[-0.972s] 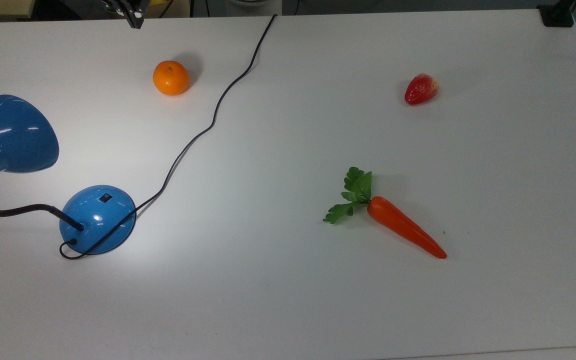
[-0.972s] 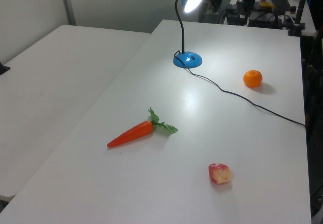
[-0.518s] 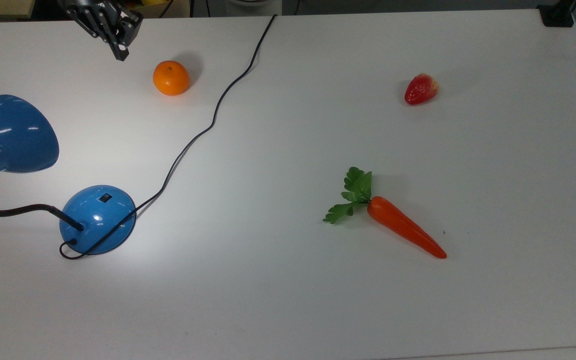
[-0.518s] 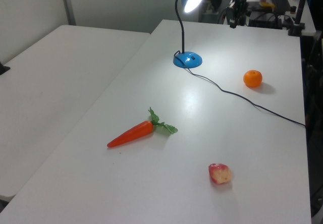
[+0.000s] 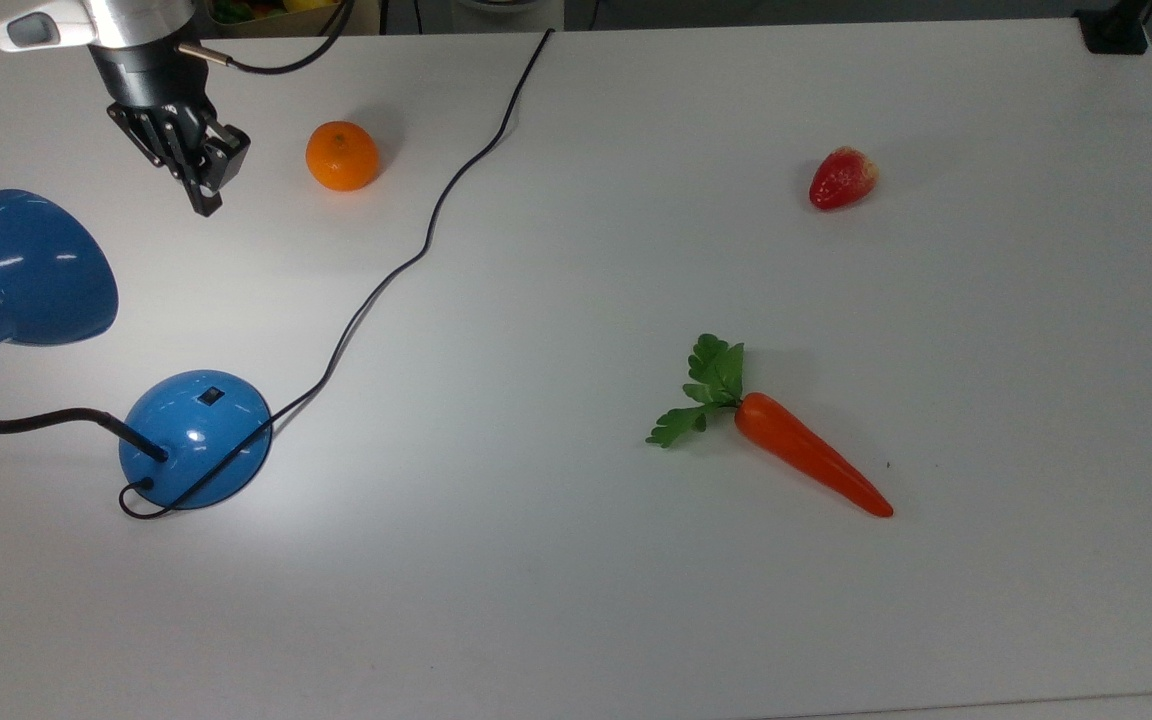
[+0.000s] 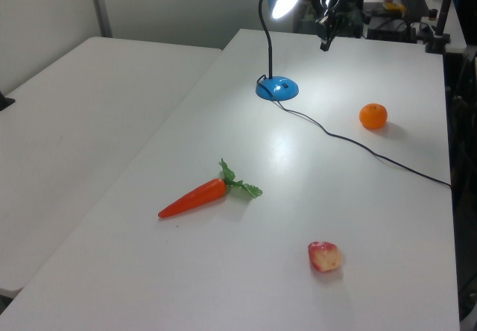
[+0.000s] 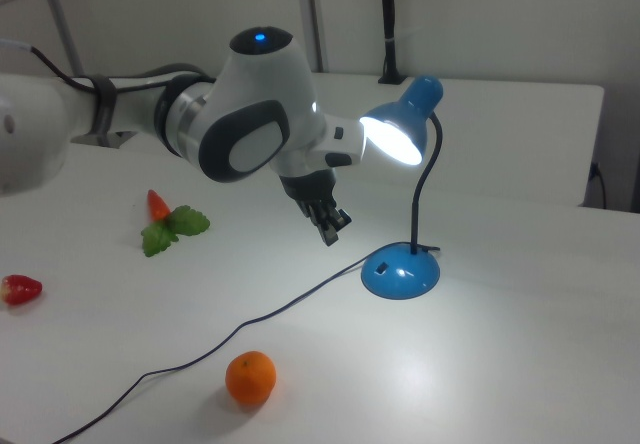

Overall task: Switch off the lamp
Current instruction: 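Move the gripper over the blue lamp base and lower toward the switch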

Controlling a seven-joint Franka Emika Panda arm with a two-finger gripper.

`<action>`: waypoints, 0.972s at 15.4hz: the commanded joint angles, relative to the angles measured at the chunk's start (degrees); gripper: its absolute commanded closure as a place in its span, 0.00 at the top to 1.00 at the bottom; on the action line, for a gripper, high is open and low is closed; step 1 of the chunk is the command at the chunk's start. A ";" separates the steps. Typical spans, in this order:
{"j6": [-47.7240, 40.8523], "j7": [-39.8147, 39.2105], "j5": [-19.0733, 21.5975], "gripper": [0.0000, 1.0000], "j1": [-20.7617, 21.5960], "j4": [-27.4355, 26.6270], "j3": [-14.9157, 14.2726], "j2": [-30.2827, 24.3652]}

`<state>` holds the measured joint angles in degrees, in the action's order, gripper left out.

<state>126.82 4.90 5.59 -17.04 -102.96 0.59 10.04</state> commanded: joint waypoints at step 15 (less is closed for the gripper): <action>23.20 3.98 -0.93 0.05 2.45 0.13 -0.24 10.87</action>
<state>146.76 7.20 5.59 -15.28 -102.92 0.69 19.61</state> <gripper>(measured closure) 0.947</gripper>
